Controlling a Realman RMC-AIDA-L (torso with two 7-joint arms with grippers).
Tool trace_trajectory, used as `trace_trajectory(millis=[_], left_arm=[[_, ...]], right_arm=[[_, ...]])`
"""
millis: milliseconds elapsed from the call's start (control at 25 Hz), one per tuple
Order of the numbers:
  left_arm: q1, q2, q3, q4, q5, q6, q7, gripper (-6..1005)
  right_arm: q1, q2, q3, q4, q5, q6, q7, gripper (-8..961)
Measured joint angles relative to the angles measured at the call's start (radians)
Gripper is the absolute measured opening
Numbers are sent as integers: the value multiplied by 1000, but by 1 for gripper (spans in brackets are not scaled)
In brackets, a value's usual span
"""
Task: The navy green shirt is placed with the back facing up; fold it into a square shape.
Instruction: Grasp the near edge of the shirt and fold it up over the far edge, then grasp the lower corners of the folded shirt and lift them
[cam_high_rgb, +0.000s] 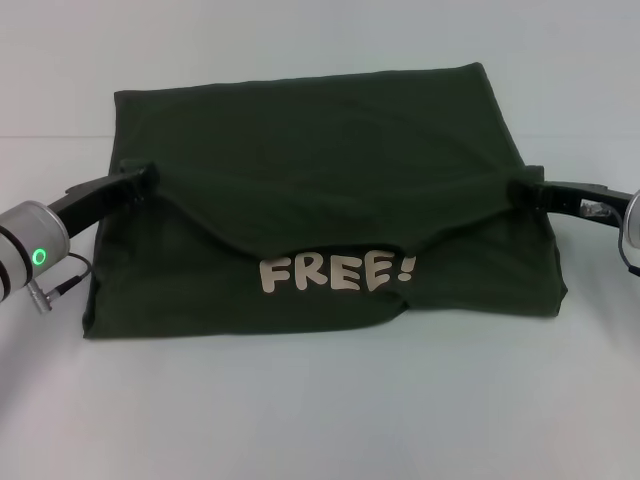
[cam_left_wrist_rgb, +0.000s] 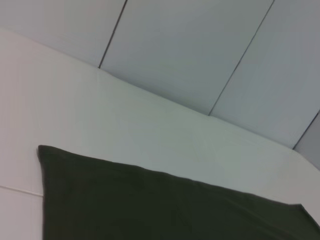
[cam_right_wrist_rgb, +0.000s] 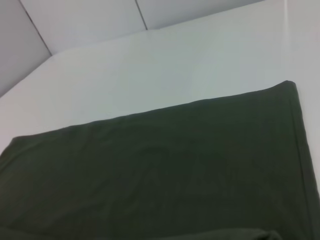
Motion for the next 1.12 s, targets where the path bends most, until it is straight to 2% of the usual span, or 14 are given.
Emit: trace_trajectory(millis=[240, 440, 680, 800, 920, 1000, 1120], left_arm=[[4, 0, -1, -3, -33, -32, 4, 126], [9, -1, 0, -4, -33, -48, 4, 301], [39, 8, 0, 3, -33, -4, -50, 535], [78, 39, 1, 4, -28, 116, -106, 690], [133, 83, 13, 6, -18, 270, -161, 697], [166, 122, 59, 6, -12, 377, -211, 702], [203, 182, 181, 7, -8, 488, -269, 701]], right_arm=[[-15, -1, -2, 1, 0, 3, 6, 232], [-29, -3, 8, -7, 0, -5, 8, 474], [-43, -14, 11, -17, 0, -48, 11, 641], [-66, -28, 19, -36, 0, -124, 29, 725], [-105, -46, 26, -74, 5, -264, 28, 855], [-132, -52, 27, -98, 12, -360, -3, 941], [-164, -54, 28, -121, 14, -506, -88, 945]])
